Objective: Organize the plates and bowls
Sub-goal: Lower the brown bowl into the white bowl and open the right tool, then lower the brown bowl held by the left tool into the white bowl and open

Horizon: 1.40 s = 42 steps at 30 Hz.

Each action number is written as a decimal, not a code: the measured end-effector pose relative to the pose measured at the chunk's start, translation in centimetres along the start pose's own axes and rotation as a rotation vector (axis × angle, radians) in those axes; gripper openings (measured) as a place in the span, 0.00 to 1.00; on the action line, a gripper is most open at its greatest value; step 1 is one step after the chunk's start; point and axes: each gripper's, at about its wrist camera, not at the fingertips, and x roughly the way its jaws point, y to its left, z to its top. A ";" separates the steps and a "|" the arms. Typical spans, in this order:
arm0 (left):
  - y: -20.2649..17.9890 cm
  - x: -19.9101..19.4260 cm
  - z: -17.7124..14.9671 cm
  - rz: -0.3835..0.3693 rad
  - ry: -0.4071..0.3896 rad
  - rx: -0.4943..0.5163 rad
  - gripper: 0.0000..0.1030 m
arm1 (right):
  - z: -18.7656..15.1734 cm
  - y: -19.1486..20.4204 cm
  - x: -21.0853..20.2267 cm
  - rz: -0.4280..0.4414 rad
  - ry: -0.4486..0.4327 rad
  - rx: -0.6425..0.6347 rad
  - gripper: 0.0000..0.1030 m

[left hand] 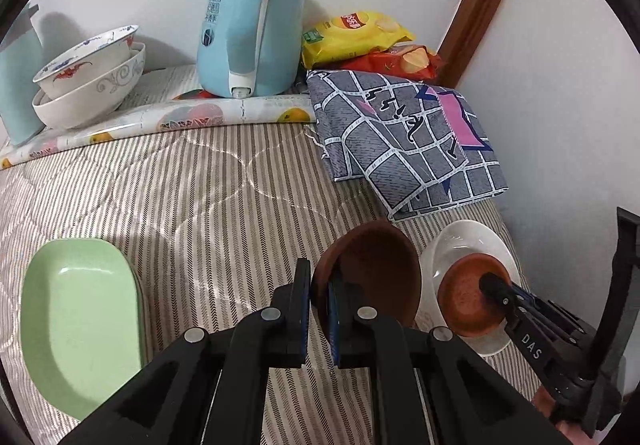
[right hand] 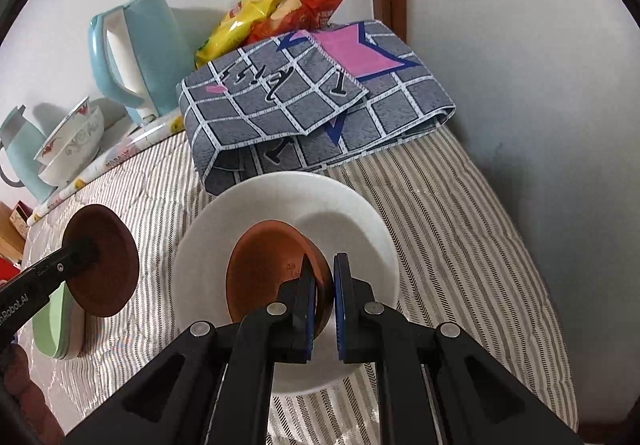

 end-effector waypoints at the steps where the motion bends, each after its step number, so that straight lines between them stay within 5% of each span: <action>1: 0.0 0.2 0.0 -0.003 0.003 0.000 0.08 | 0.0 0.0 0.2 -0.002 0.003 -0.001 0.08; 19: 0.1 0.7 0.0 -0.023 0.004 0.002 0.08 | 0.5 0.8 2.2 -0.039 0.062 -0.045 0.10; 28: -0.3 0.0 -0.4 0.000 -0.022 0.056 0.08 | 0.4 2.1 1.7 -0.060 0.054 -0.085 0.47; 42: -1.3 -2.0 -0.9 -0.049 -0.031 0.058 0.08 | -0.1 1.0 -3.3 -0.037 -0.047 -0.029 0.48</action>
